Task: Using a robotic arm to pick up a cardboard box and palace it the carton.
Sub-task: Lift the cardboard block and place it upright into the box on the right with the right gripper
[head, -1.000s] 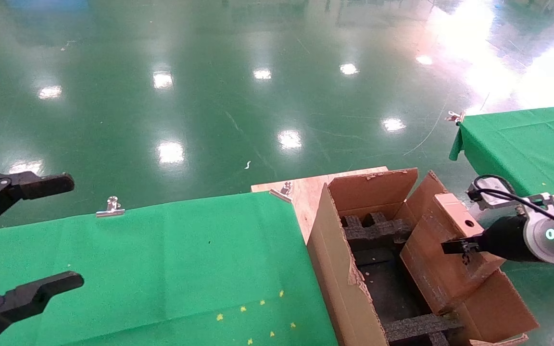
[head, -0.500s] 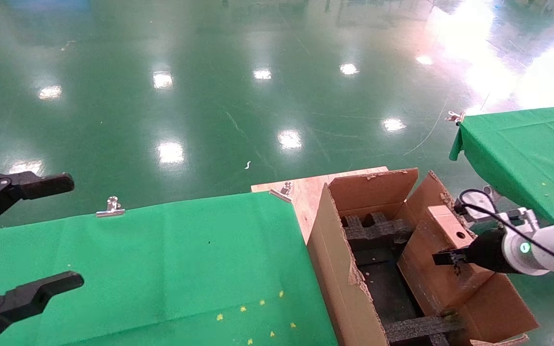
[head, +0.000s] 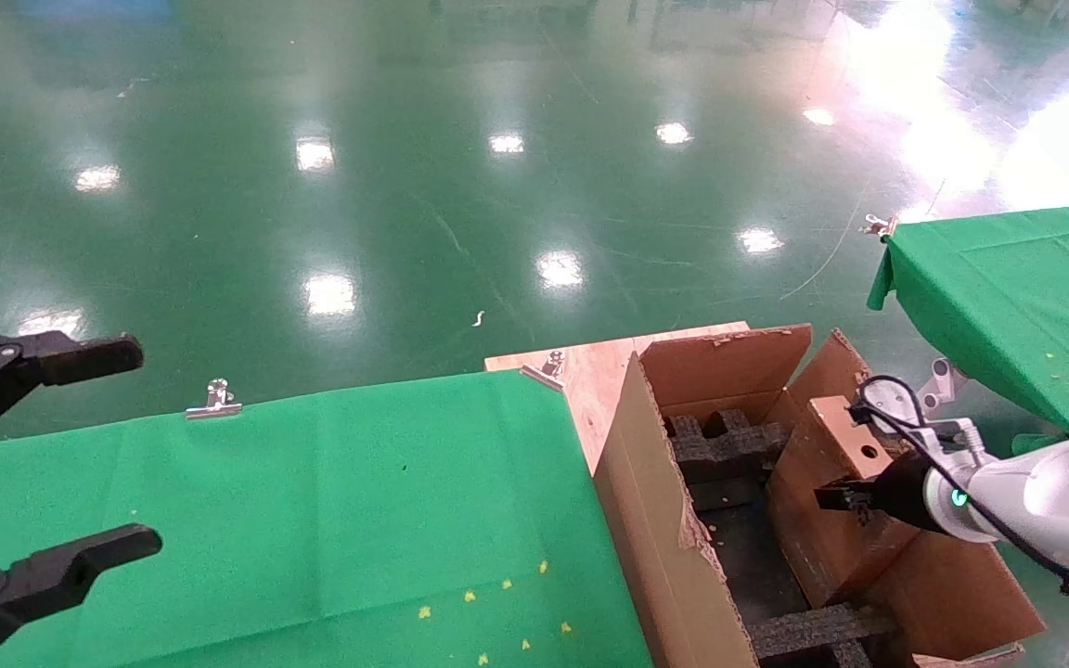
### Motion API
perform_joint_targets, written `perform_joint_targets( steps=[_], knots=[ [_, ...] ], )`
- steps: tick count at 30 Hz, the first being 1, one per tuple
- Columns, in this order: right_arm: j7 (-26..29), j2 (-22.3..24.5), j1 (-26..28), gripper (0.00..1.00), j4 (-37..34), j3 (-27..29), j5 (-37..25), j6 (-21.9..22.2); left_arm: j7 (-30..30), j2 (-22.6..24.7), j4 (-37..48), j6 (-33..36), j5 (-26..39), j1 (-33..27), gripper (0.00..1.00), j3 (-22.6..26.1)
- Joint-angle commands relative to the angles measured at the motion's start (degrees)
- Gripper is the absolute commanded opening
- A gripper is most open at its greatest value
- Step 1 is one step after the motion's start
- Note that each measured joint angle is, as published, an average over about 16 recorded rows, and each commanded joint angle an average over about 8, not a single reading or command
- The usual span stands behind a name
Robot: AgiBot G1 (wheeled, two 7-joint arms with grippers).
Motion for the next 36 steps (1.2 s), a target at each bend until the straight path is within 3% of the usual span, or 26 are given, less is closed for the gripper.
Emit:
perform_joint_targets(
  steps=[1, 28, 30, 36],
  knots=[
    [2.1, -0.6, -0.9, 0.00, 0.1, 0.0, -1.8, 0.2, 0.0, 0.0, 0.0, 0.0, 0.0, 0.0, 1.00, 0.0],
    [7.2, -3.8, -8.0, 0.01, -1.8, -2.2, -4.5, 2.2, 0.0, 0.0, 0.0, 0.0, 0.0, 0.0, 1.00, 0.0],
    [7.2, -3.9, -8.3, 0.13, -2.0, -2.3, -4.5, 2.4, 0.0, 0.0, 0.0, 0.0, 0.0, 0.0, 1.00, 0.0],
    [7.1, -4.1, -8.7, 0.87, -2.3, -2.3, -4.4, 3.0, 0.0, 0.0, 0.0, 0.0, 0.0, 0.0, 1.00, 0.0]
  ],
)
